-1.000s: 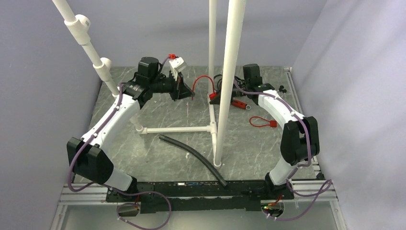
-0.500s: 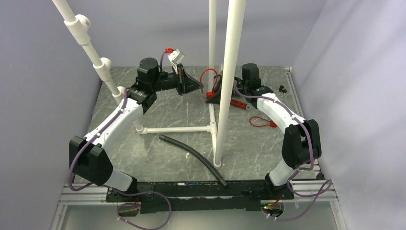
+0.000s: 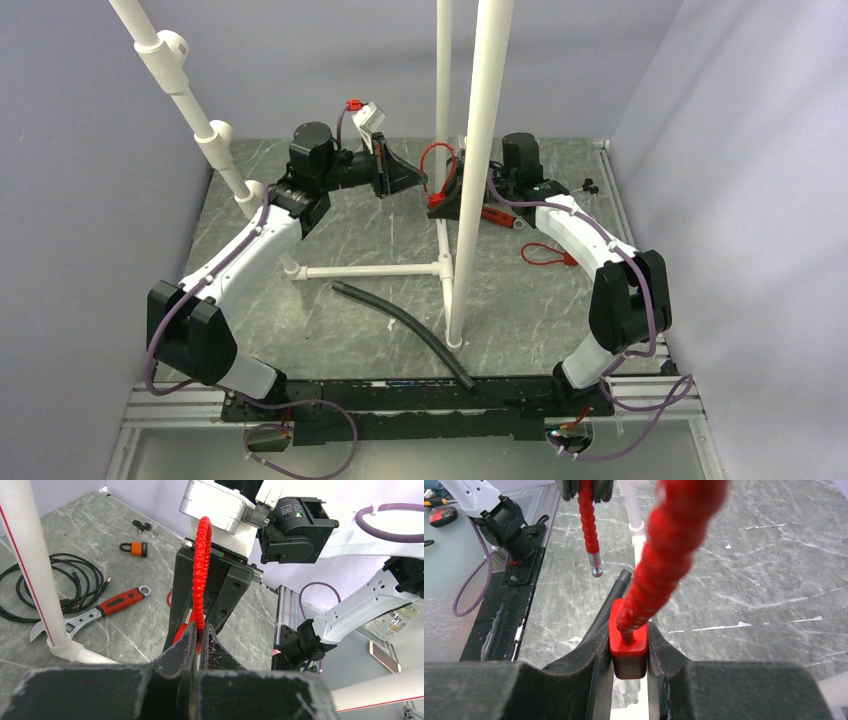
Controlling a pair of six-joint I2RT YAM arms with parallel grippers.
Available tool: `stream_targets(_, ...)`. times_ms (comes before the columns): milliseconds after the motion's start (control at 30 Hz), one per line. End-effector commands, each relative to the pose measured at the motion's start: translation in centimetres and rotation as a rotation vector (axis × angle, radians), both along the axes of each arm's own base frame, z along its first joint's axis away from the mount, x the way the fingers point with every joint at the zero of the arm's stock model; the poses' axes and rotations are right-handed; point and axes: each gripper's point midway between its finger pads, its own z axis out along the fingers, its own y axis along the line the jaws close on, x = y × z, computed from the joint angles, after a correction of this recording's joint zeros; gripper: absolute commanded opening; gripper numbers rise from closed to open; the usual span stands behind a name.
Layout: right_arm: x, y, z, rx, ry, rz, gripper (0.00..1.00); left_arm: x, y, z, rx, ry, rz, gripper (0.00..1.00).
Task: Lock with the key
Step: Lock the lock.
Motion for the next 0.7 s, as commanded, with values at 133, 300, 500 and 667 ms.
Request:
stream_targets(133, -2.3, 1.1, 4.1, 0.072, -0.120, 0.095, 0.00, -0.4, -0.9, -0.3, -0.008, -0.029, -0.025, 0.00)
stream_targets(300, -2.7, 1.3, 4.2, 0.071, -0.121, 0.111, 0.00, -0.3, -1.0, -0.7, -0.003, -0.028, -0.024, 0.00)
stream_targets(500, -2.8, 1.3, 4.3, 0.072, -0.119, 0.116, 0.00, -0.4, -1.1, -0.9, 0.002, -0.030, -0.030, 0.00)
stream_targets(667, -2.9, 1.4, 4.7, 0.077, -0.116, 0.117, 0.00, -0.9, -1.0, -1.8, 0.023, -0.024, -0.043, 0.00)
